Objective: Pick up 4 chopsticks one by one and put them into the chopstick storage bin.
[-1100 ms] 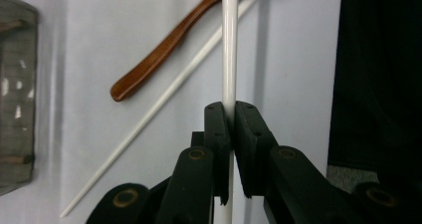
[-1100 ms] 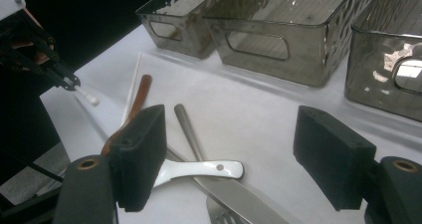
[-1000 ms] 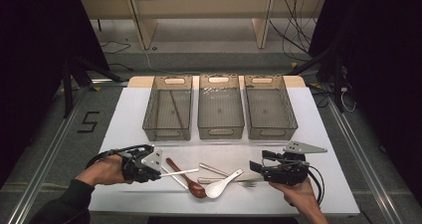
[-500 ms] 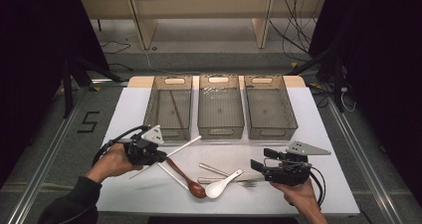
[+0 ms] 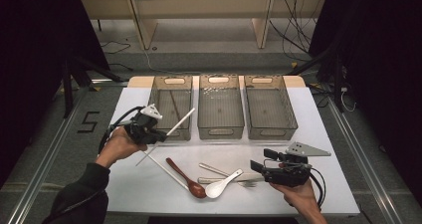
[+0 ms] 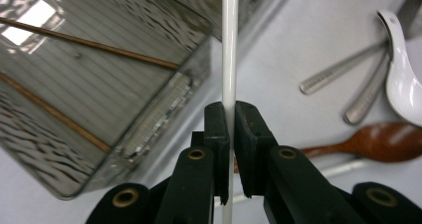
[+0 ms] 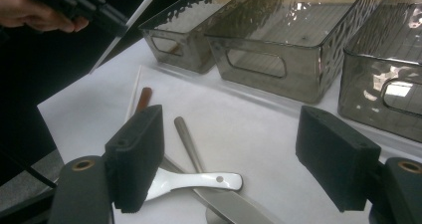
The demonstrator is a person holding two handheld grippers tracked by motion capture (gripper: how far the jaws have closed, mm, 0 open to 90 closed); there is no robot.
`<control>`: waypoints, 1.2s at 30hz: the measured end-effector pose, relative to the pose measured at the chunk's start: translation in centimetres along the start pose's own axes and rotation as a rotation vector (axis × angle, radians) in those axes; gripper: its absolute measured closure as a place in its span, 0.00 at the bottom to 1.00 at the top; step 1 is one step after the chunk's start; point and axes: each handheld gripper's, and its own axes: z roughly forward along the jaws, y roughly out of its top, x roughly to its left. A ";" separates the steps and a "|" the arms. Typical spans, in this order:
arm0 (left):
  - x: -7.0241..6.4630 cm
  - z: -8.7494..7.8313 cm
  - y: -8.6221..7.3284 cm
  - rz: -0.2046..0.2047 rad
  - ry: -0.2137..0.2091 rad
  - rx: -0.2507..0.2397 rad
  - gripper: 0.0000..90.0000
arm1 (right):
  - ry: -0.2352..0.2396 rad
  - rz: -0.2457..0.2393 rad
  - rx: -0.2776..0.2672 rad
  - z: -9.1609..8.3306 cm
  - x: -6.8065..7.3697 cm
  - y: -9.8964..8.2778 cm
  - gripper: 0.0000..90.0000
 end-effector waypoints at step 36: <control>6.9 0.4 7.2 -0.124 0.142 -0.126 0.94 | 0.021 0.000 -0.002 0.0 0.1 -0.4 0.31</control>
